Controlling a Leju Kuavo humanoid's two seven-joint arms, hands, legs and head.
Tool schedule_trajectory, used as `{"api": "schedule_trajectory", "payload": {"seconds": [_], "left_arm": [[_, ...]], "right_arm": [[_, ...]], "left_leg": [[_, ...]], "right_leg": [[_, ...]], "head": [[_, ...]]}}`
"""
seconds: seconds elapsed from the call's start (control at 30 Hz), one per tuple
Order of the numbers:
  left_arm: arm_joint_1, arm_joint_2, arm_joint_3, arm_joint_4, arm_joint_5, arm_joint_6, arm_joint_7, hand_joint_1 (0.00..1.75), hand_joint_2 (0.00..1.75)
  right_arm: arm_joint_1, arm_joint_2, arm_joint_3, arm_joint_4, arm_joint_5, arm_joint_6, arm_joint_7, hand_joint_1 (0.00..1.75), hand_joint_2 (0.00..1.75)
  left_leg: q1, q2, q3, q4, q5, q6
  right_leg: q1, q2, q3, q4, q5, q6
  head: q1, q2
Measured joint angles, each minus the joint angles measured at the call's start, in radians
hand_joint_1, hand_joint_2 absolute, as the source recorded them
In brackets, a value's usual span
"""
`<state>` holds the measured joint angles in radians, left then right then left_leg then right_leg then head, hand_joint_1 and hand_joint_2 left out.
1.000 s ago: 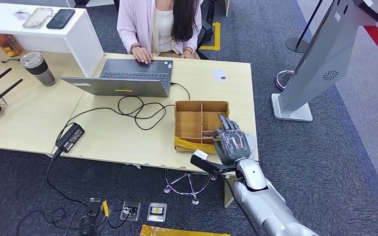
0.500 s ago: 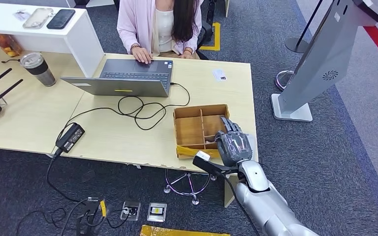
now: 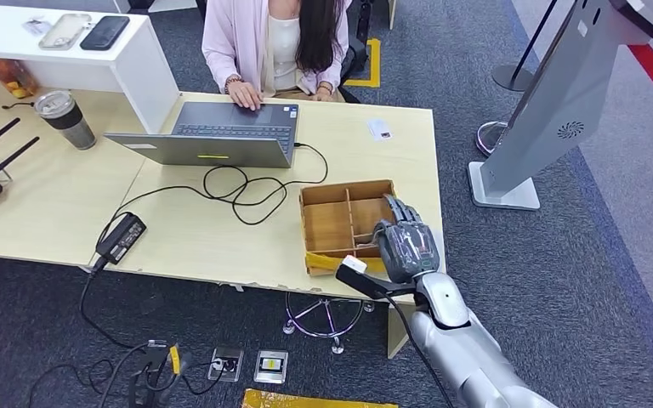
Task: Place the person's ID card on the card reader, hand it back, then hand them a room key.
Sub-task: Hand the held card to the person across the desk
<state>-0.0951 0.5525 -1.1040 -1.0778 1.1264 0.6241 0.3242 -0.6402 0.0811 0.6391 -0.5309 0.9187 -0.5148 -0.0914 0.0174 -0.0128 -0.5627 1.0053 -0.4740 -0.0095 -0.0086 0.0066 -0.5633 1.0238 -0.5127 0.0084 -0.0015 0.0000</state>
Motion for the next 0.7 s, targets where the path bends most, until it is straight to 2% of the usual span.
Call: {"api": "schedule_trajectory", "payload": {"seconds": [0.23, 0.43, 0.63, 0.7], "left_arm": [[-0.001, 0.008, -0.006, -0.010, 0.024, -0.003, -0.062, 0.00, 0.00], [-0.007, -0.008, -0.020, 0.006, 0.042, -0.021, -0.165, 0.00, 0.00], [-0.016, -0.047, -0.027, 0.072, 0.053, -0.101, -0.286, 0.00, 0.00], [-0.021, -0.061, -0.029, 0.108, 0.053, -0.167, -0.329, 0.00, 0.00]], "right_arm": [[-0.080, -0.017, -0.014, -0.153, 0.057, 0.063, 0.015, 1.75, 1.75], [-0.100, -0.025, -0.017, -0.222, 0.080, 0.097, 0.049, 1.75, 1.75], [-0.113, -0.033, -0.016, -0.253, 0.118, 0.128, 0.091, 1.75, 1.75], [-0.133, -0.032, -0.016, -0.245, 0.130, 0.131, 0.099, 1.75, 1.75]], "left_leg": [[0.000, 0.001, 0.000, 0.000, 0.000, 0.000], [0.000, 0.001, 0.000, 0.000, 0.000, 0.000], [0.000, 0.001, 0.000, 0.000, 0.000, 0.000], [0.000, 0.001, -0.001, 0.000, 0.000, 0.000]], "right_leg": [[0.000, 0.001, 0.000, 0.000, 0.000, -0.001], [0.000, 0.001, 0.000, 0.000, 0.000, -0.001], [0.000, 0.000, 0.000, 0.000, 0.000, -0.001], [0.000, 0.000, 0.000, 0.000, 0.000, -0.001]], "head": [[0.000, 0.000], [0.000, 0.000], [0.000, 0.000], [0.000, 0.000]]}}
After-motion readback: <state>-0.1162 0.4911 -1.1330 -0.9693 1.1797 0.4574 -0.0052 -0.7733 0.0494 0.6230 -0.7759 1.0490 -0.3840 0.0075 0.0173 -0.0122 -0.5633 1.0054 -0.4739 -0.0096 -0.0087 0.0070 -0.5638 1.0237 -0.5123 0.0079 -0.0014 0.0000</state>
